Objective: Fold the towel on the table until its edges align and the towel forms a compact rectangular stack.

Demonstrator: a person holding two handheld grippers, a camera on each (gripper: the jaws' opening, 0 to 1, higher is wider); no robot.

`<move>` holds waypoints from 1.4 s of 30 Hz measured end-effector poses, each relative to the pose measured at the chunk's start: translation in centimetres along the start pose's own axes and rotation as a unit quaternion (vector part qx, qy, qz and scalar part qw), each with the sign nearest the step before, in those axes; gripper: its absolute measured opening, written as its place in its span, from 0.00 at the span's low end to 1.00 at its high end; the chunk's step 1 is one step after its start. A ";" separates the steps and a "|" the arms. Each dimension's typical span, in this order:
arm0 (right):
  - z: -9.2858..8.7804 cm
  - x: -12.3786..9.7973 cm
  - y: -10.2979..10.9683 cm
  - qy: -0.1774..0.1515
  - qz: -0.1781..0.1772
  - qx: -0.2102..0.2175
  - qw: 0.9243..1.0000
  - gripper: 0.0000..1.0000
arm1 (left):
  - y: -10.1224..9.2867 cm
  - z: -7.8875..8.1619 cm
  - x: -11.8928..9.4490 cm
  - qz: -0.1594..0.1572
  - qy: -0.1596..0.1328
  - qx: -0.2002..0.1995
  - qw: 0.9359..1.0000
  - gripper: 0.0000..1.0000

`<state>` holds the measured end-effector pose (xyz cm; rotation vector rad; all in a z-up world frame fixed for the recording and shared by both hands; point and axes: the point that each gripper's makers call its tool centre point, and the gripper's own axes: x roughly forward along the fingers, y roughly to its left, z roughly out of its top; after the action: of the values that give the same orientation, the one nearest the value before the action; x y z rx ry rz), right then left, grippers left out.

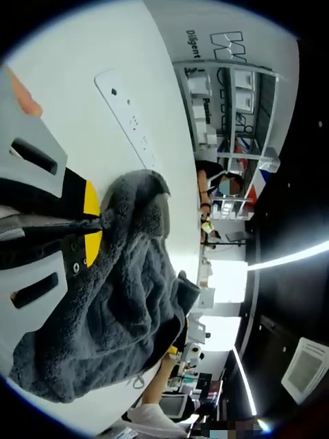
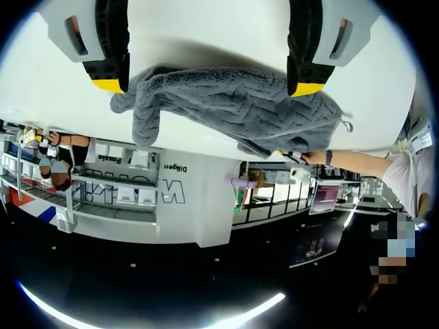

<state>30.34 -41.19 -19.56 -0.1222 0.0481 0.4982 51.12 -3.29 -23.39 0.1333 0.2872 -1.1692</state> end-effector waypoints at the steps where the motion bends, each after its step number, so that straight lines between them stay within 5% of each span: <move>1: 0.0 0.0 0.0 0.000 0.000 0.000 1.000 0.97 | 0.0 0.0 0.0 0.001 0.000 0.000 1.000 0.04; 24: -0.1 0.0 0.1 0.002 -0.001 0.000 1.000 0.97 | 3.4 -0.1 -1.4 0.095 -0.001 -0.012 0.995 0.04; 42: -0.2 -0.1 0.0 0.004 -0.003 0.000 1.000 0.97 | 5.7 -0.7 -3.1 0.175 -0.002 -0.033 0.984 0.04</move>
<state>30.30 -41.26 -19.75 -0.1248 0.0550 0.4908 55.16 1.89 -23.39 0.1182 0.2857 -0.8109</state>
